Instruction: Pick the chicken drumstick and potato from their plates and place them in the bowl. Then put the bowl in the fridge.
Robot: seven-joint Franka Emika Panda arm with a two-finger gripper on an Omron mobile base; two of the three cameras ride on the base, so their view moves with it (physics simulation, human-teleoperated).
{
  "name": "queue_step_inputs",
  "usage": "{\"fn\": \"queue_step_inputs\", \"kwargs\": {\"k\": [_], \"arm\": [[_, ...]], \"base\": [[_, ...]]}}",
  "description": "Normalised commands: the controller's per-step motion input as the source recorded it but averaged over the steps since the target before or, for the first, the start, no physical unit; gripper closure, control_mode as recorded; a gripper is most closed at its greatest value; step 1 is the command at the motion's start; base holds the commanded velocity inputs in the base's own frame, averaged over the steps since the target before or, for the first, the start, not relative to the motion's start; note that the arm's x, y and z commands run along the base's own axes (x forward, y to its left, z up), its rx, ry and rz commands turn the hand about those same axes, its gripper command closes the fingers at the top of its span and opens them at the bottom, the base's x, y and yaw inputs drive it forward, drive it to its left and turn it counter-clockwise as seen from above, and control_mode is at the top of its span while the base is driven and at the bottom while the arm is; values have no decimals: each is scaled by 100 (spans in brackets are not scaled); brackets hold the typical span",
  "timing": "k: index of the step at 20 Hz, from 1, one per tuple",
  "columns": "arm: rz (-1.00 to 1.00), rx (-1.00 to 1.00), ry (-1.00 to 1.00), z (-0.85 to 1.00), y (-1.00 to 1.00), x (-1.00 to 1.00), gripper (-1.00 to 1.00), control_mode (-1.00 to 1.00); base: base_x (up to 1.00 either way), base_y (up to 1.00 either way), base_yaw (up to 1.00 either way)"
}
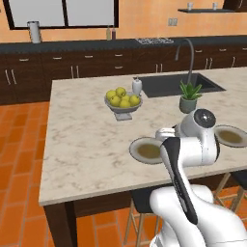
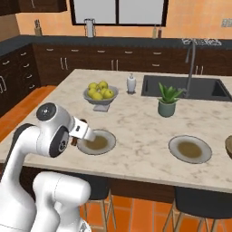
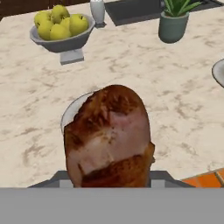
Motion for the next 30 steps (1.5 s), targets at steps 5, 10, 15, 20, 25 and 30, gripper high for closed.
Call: {"fn": "queue_step_inputs", "kwargs": {"k": [5, 10, 15, 20, 25, 30], "arm": [[0, 0, 0, 0, 0, 0, 100, 100], [0, 0, 0, 0, 0, 0, 100, 100], [0, 0, 0, 0, 0, 0, 100, 100], [0, 0, 0, 0, 0, 0, 100, 100], [0, 0, 0, 0, 0, 0, 100, 100], [0, 0, 0, 0, 0, 0, 100, 100]], "base": [[0, -98, -16], [0, -100, -10], [9, -100, -8], [29, -100, -5], [68, -99, 10], [45, -81, 23]]}}
